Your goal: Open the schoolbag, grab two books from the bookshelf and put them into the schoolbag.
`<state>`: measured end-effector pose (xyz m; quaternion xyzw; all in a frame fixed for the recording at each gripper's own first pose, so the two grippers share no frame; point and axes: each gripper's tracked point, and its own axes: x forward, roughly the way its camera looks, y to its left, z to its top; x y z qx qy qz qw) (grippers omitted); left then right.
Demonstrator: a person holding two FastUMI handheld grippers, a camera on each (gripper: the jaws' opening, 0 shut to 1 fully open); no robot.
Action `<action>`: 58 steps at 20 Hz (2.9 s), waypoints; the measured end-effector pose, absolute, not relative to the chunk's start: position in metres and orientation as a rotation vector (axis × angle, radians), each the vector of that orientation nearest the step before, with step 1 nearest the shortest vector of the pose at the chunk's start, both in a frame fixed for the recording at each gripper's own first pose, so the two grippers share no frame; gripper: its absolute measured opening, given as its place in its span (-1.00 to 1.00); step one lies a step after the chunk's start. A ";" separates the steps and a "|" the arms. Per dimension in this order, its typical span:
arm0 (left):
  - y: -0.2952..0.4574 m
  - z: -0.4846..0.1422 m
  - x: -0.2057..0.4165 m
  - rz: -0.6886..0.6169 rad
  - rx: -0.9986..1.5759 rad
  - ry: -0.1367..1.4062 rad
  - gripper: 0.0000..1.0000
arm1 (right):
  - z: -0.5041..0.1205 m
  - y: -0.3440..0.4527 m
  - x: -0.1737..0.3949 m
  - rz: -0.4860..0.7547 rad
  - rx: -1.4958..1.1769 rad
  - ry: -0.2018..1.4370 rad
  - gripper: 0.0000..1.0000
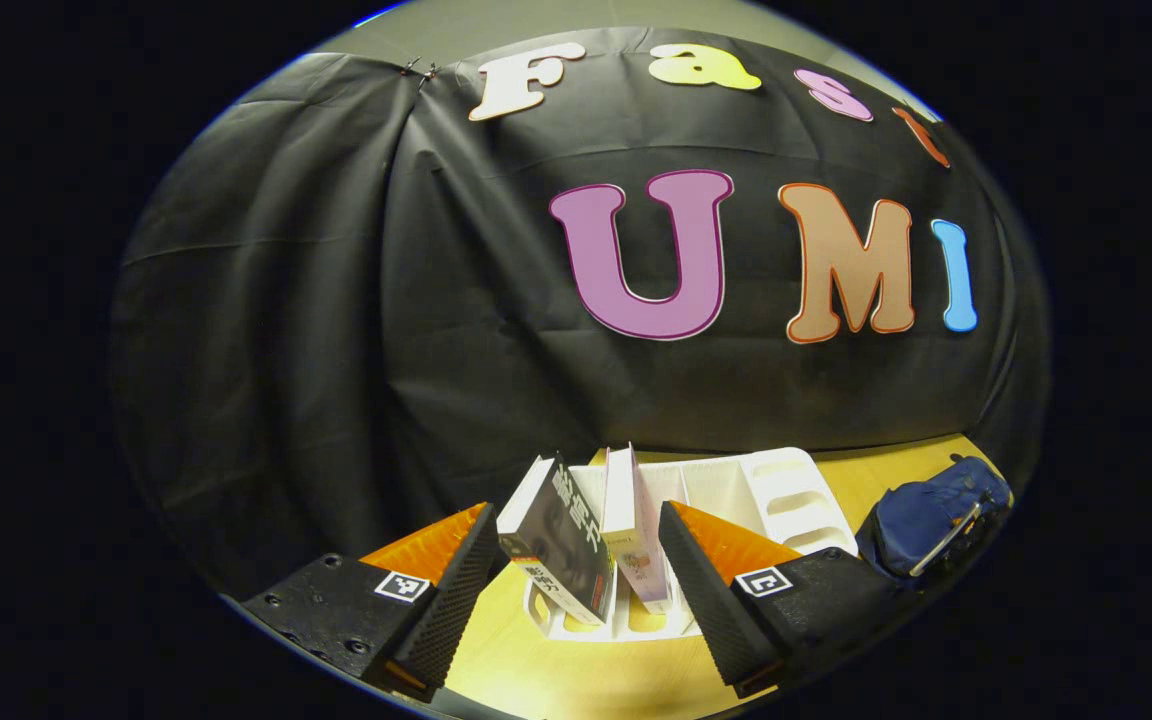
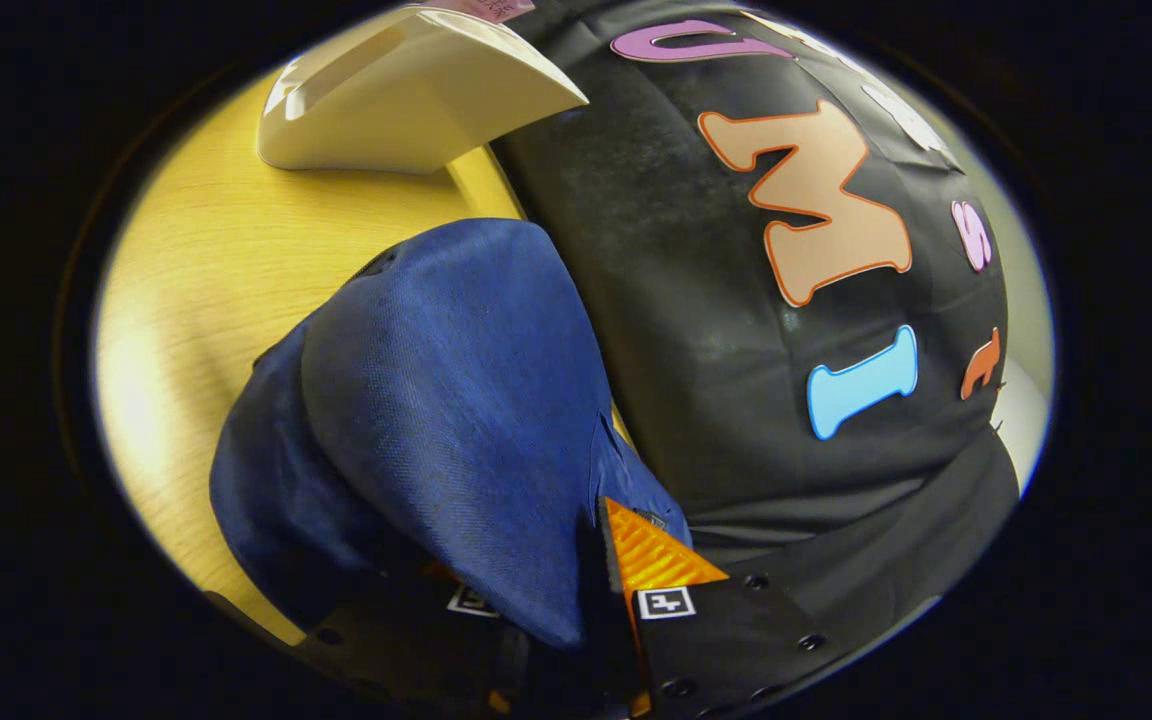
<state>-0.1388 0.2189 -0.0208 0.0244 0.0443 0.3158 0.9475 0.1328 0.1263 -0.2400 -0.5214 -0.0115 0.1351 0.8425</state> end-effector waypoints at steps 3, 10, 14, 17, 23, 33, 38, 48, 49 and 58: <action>0.220 -0.015 -0.126 0.606 0.058 0.112 0.89 | -0.238 0.127 0.135 0.278 -1.130 -0.035 -0.67; 0.214 -0.027 -0.079 0.455 -0.045 0.256 0.89 | -0.227 0.121 0.133 0.331 -0.968 0.060 -0.84; 0.216 -0.040 -0.053 0.359 -0.120 0.399 0.91 | -0.209 0.117 0.141 0.325 -0.930 0.070 -0.77; 0.235 -0.056 -0.037 0.349 -0.104 0.507 0.91 | -0.199 0.113 0.142 0.319 -0.911 0.073 -0.84; 0.257 -0.100 -0.013 0.319 -0.253 0.755 0.88 | -0.180 0.100 0.137 0.304 -0.855 0.085 -0.84; 0.265 -0.150 0.004 0.270 -0.379 1.113 0.43 | -0.178 0.097 0.140 0.294 -0.860 0.101 -0.84; 0.255 -0.167 0.018 0.265 -0.406 1.182 -0.07 | -0.178 0.095 0.143 0.291 -0.840 0.114 -0.84; 0.238 -0.195 0.026 0.296 -0.505 1.300 -0.22 | -0.161 0.085 0.146 0.261 -0.772 0.112 -0.84; 0.240 -0.195 0.024 0.302 -0.503 1.312 -0.19 | -0.160 0.084 0.146 0.260 -0.765 0.113 -0.77; 0.232 -0.186 0.000 0.373 -0.592 1.325 -0.19 | -0.154 0.079 0.146 0.253 -0.722 0.108 -0.84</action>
